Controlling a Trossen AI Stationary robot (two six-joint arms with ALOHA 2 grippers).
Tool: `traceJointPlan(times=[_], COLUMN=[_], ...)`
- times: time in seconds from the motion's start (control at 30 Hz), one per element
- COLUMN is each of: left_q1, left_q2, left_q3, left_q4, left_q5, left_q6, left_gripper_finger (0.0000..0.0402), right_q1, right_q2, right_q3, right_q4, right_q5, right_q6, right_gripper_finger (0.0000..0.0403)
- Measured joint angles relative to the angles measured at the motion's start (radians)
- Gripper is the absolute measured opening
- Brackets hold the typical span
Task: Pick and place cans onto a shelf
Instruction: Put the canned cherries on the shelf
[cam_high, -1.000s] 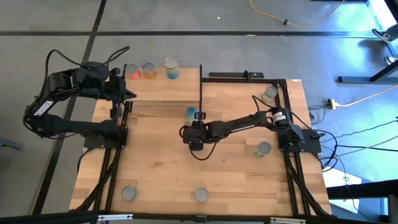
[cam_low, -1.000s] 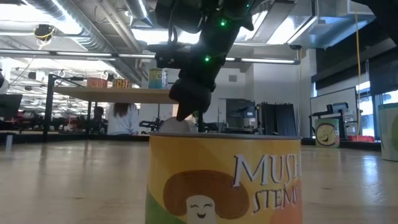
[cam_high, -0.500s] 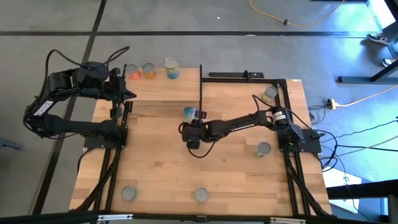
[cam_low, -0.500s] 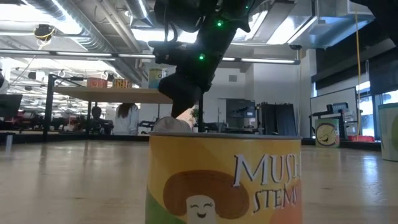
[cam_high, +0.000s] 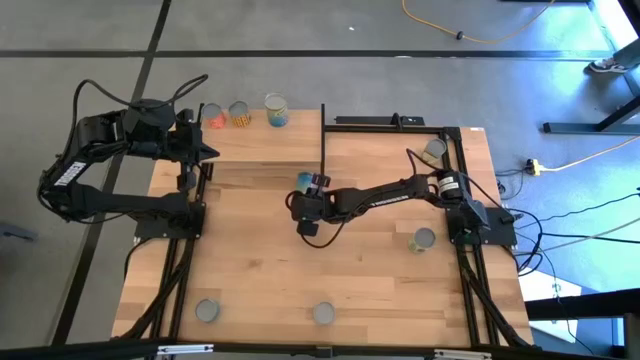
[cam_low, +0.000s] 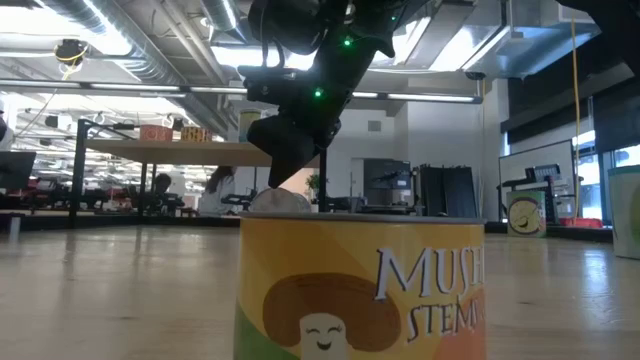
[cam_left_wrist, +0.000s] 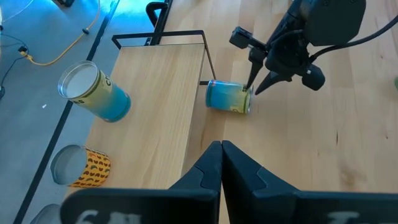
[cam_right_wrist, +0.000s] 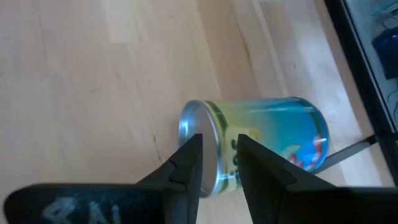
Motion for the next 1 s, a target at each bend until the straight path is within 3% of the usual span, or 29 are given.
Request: traceJointPlan(times=[0.63, 1.0], left_q1=[0.0, 0.0], left_q2=[0.0, 0.0], left_q3=[0.0, 0.0], left_q4=[0.0, 0.0], left_q5=[0.0, 0.0], left_q6=[-0.001, -0.002], left_gripper_finger=[0.0, 0.0], right_q1=[-0.005, -0.008], right_q2=[0.053, 0.056], right_q3=[0.002, -0.002], right_q4=[0.037, 0.033], right_q5=[0.103, 0.095], right_q6=[-0.104, -0.1], right_gripper_finger=[0.01, 0.0039])
